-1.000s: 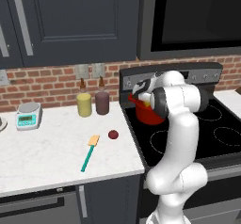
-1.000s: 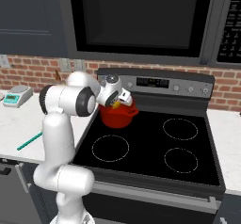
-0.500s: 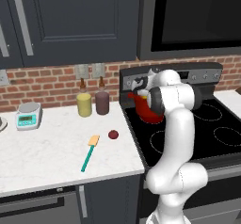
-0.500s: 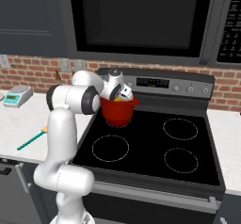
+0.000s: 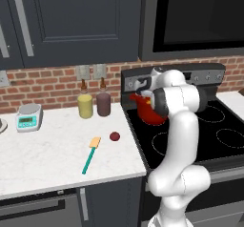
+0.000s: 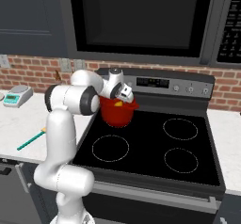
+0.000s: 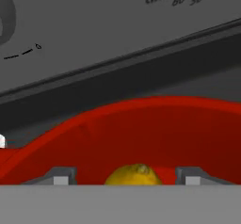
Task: Put the lemon and tomato in the pot. Retrieve the spatula and lightly stir the vegetables in the pot.
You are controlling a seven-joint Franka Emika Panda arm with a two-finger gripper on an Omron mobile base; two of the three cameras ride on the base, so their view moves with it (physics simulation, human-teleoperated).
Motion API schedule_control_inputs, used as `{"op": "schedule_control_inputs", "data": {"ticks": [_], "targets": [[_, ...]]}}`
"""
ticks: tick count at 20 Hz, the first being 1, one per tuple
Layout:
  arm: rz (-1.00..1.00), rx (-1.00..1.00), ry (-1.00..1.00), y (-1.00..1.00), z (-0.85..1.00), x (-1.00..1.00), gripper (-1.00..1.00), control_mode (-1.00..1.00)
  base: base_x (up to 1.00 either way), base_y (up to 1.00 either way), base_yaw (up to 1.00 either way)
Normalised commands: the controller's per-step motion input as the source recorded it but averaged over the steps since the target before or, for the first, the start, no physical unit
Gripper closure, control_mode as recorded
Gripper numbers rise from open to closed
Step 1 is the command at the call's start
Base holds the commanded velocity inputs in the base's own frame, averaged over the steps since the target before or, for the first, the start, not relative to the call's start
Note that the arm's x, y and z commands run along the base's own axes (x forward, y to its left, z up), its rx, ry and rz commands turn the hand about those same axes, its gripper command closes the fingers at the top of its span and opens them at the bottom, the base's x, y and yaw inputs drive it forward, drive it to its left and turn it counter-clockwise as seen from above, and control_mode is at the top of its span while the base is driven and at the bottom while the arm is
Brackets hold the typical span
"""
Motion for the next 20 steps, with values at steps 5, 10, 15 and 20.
{"op": "schedule_control_inputs", "data": {"ticks": [5,10,15,20], "targets": [[0.0,0.0,0.0,-0.04,0.03,-0.25,-1.0,-1.0,0.0,0.0,0.0],[0.0,0.0,0.0,0.0,0.21,-0.46,-1.0,-1.0,0.0,0.0,0.0],[0.0,0.0,0.0,0.0,0.15,-0.38,-1.0,-1.0,0.0,0.0,0.0],[0.0,0.03,0.0,0.0,0.01,-0.03,-1.0,-1.0,0.0,0.0,0.0]]}}
